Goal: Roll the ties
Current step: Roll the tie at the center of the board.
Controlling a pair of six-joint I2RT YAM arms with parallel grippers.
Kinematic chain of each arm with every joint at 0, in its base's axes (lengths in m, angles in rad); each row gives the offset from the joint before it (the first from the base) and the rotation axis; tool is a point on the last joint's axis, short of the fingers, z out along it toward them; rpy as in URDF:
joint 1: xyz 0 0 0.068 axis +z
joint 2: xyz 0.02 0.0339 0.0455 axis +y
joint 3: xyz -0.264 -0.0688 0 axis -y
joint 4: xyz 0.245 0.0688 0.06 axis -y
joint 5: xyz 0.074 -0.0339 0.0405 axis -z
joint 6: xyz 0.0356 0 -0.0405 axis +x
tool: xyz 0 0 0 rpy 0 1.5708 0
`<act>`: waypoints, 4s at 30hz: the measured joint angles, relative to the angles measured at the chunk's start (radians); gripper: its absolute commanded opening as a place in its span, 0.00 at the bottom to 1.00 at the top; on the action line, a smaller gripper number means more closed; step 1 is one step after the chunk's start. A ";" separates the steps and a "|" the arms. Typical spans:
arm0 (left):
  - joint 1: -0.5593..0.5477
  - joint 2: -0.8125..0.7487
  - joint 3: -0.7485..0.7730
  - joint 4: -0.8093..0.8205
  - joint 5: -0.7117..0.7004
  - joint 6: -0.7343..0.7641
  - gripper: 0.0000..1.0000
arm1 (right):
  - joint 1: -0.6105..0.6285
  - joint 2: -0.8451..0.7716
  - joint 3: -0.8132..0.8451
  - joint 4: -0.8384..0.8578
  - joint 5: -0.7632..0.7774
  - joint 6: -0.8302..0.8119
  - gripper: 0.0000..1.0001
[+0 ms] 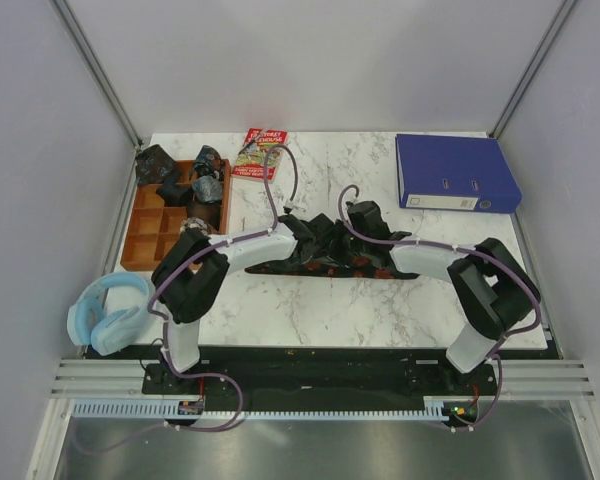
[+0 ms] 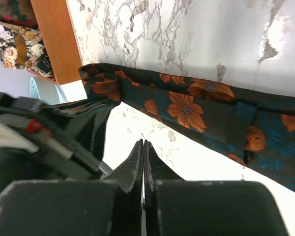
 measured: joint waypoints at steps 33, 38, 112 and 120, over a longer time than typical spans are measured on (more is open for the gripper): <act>-0.023 -0.024 0.065 0.027 0.206 0.027 0.71 | -0.087 -0.134 -0.054 -0.110 0.005 -0.060 0.00; 0.005 -0.114 0.057 0.035 0.239 0.034 0.67 | -0.028 -0.105 0.016 -0.114 0.010 -0.057 0.00; 0.459 -0.504 -0.618 0.658 0.703 0.063 0.14 | 0.134 0.319 0.306 -0.062 0.000 -0.045 0.00; 0.359 -0.527 -0.476 0.440 0.484 0.064 0.13 | 0.140 0.297 0.315 -0.124 0.010 -0.034 0.00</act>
